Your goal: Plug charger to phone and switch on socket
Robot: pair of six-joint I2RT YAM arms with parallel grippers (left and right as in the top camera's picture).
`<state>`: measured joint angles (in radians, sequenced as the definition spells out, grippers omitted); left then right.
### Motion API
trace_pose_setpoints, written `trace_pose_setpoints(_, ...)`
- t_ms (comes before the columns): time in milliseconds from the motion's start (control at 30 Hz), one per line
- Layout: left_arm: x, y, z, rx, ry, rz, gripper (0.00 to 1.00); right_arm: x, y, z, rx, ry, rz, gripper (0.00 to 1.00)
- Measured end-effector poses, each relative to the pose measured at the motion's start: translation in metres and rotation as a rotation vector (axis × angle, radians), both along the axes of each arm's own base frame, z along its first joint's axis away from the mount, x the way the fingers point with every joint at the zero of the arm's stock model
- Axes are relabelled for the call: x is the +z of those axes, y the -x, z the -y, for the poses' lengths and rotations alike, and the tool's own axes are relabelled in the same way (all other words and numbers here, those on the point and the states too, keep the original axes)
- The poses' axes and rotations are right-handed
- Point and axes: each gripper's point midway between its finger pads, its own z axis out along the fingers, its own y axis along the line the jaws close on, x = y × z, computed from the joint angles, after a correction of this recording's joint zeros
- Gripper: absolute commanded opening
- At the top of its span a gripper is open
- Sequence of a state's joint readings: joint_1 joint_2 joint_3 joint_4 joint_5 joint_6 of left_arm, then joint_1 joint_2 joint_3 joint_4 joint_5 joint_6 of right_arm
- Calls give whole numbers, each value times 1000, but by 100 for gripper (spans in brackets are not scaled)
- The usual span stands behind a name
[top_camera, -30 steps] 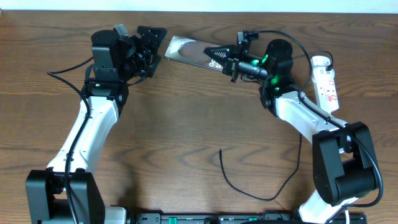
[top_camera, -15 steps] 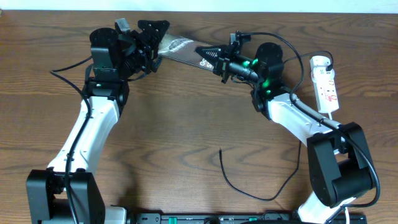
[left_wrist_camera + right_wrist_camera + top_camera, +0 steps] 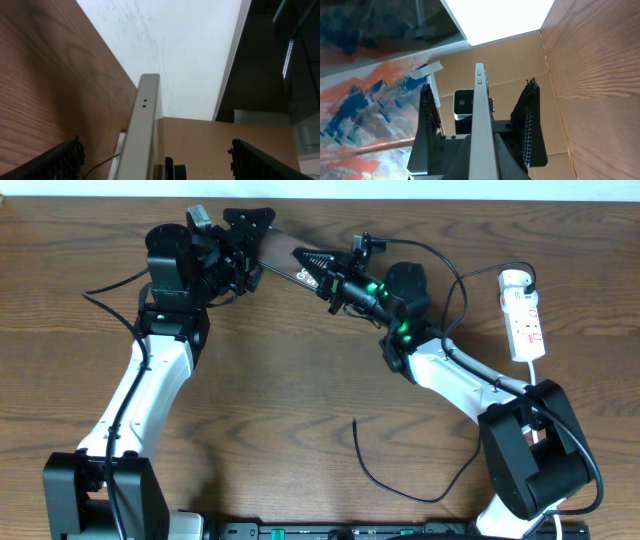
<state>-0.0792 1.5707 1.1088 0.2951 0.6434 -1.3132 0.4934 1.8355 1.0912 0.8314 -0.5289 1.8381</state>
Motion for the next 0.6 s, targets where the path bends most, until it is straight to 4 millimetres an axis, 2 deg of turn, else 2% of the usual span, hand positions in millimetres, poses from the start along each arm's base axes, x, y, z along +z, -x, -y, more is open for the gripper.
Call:
trace_pose_setpoints(33, 0, 0, 0, 1, 0, 1, 87, 0, 0, -1, -4, -1, -2, 1)
trace_pose_setpoints(200, 0, 0, 0, 5, 8, -5, 49, 0, -1, -1, -15, -3, -6, 1)
trace_pose_setpoints(233, 0, 0, 0, 4, 4, -1, 45, 0, -1, -1, -16, -4, -6, 1)
trace_pose_setpoints(333, 0, 0, 0, 5, 10, -5, 40, 0, -1, -1, -18, -5, -8, 1)
trace_pose_setpoints(600, 0, 0, 0, 4, 13, -8, 19, 0, -1, -1, -17, -5, -9, 1)
